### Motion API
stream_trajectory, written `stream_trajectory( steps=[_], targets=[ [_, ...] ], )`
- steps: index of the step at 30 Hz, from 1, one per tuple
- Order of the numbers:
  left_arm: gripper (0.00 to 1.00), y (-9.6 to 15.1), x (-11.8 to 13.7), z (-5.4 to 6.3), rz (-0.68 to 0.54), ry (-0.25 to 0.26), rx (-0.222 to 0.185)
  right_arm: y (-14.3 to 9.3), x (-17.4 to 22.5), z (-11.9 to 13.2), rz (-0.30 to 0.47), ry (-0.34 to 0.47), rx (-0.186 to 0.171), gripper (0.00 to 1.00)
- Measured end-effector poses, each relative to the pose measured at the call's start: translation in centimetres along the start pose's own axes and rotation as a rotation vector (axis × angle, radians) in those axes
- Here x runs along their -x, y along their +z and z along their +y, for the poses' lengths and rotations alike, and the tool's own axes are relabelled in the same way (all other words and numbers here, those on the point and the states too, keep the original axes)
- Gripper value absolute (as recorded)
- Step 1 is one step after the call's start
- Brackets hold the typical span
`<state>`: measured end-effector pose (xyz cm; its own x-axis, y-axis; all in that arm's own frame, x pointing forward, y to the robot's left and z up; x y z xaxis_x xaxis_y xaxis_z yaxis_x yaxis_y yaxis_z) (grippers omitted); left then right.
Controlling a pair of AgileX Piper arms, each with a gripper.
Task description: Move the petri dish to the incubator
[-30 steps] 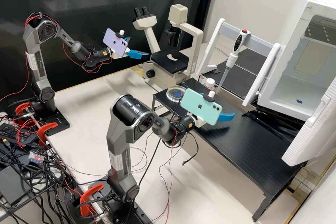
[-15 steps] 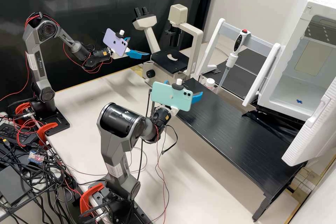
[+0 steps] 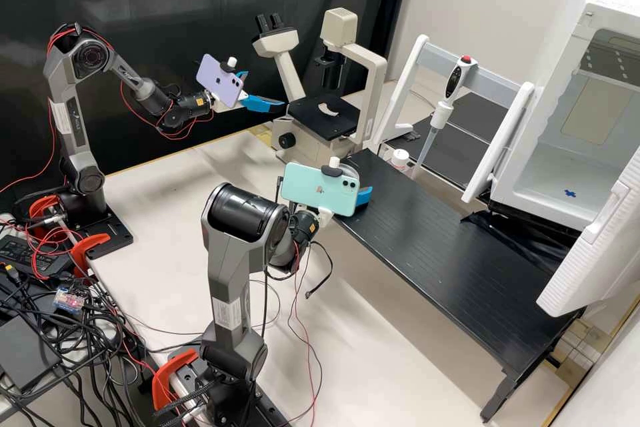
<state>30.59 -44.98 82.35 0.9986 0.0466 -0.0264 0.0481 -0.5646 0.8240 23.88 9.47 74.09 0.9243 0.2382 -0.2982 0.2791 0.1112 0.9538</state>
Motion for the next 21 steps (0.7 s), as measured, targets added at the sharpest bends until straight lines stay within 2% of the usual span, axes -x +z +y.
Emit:
stream_trajectory(
  steps=[9,21],
  targets=[
    [1.00,0.00,0.00,0.00,0.000,0.000,0.000,0.49,-0.08,0.12,0.000,-0.012,-0.030,0.00],
    [1.00,0.00,0.00,0.00,0.000,0.000,0.000,0.54,-0.08,0.16,0.009,-0.021,-0.030,0.00]
  ],
)
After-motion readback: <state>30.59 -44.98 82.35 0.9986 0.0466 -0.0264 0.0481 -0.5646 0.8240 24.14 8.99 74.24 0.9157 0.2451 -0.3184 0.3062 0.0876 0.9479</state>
